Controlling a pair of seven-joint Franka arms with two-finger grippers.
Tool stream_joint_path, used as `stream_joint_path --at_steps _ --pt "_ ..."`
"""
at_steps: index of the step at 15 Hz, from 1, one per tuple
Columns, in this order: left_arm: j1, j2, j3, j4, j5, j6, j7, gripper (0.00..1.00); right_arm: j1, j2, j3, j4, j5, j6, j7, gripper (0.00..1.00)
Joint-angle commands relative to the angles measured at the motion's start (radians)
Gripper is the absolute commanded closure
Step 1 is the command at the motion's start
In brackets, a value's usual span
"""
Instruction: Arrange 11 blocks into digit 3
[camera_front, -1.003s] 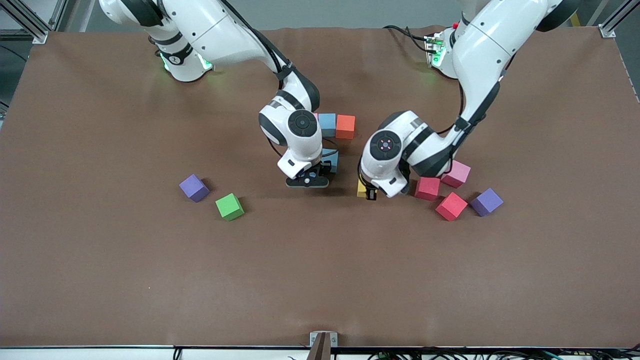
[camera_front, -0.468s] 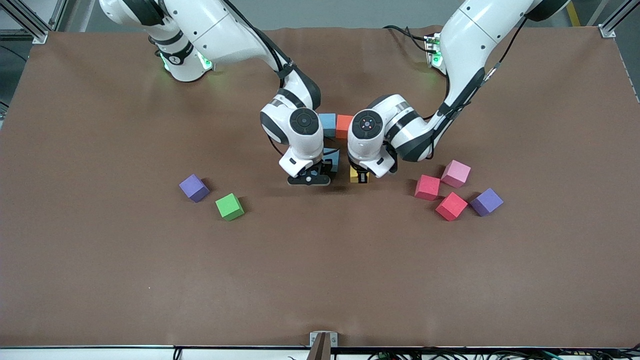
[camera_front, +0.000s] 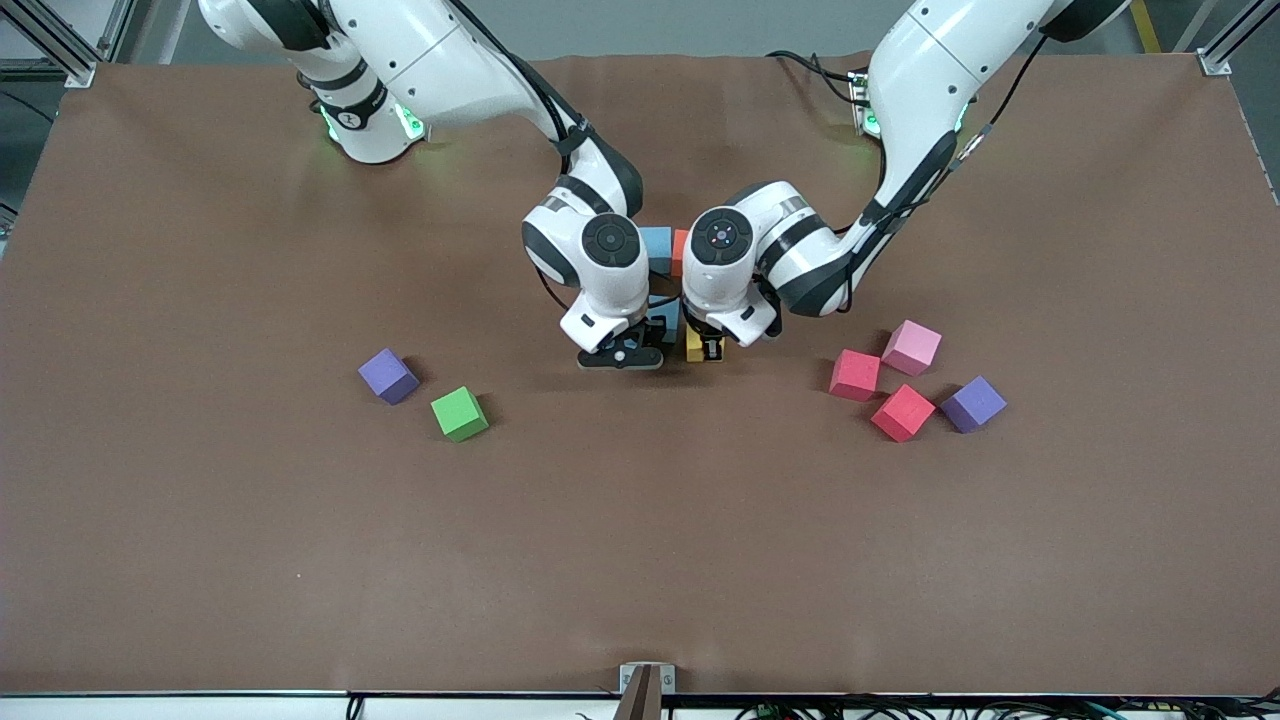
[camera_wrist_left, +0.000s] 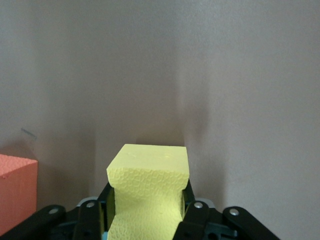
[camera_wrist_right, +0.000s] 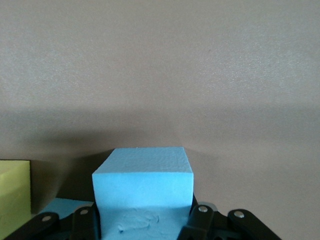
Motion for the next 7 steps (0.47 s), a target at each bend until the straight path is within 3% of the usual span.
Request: stream_joint_path --at_steps 1,7 --pt "-0.016 0.019 0.004 0.037 -0.001 0.002 -0.013 0.72 0.005 -0.007 -0.002 -0.043 0.008 0.008 -0.018 0.86" --pt "-0.037 0.042 0.006 0.068 -0.002 0.002 -0.033 0.72 0.000 -0.007 -0.003 -0.043 0.006 0.007 -0.032 0.86"
